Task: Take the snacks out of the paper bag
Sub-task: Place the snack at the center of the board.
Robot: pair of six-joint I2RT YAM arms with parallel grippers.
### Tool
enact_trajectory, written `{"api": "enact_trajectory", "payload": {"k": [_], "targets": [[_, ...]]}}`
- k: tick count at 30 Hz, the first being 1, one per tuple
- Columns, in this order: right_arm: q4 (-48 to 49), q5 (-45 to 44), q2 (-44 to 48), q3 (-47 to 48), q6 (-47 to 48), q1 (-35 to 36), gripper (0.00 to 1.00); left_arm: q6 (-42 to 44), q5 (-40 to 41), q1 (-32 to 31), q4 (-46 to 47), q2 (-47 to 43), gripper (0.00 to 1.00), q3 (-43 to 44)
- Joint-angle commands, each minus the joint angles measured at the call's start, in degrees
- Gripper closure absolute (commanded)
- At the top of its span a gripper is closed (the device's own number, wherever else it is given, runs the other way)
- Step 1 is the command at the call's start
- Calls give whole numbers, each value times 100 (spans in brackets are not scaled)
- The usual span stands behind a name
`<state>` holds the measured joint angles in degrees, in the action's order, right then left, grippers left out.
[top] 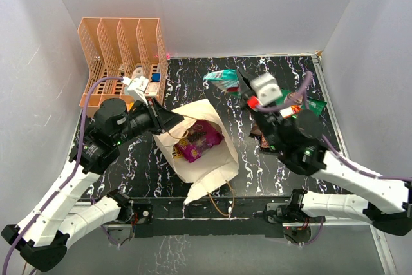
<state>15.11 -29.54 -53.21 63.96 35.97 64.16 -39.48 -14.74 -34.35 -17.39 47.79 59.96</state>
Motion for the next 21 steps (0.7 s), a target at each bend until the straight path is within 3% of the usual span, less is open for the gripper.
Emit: {"api": "enact_trajectory", "payload": {"k": [1,5,11,16,21], "targets": [[643,-541,-370,-158,-53,-1115,93,156,-321,7,27,-146,100,-85],[419,149,-604,-492,-949,-2293,93,287,-767,7,60,-203,100,-90],[419,495,-1063,-907,-1414,-3959,93,435,-1307,7,68,-277,100,-99],[455,279,-1115,-944,-1162,-4733,93,519,-1570,3,80,-283,100,-81],[673,403,-1275,-1469,-1022,-5067,93,620,-1701,2,62,-246,100,-98]]}}
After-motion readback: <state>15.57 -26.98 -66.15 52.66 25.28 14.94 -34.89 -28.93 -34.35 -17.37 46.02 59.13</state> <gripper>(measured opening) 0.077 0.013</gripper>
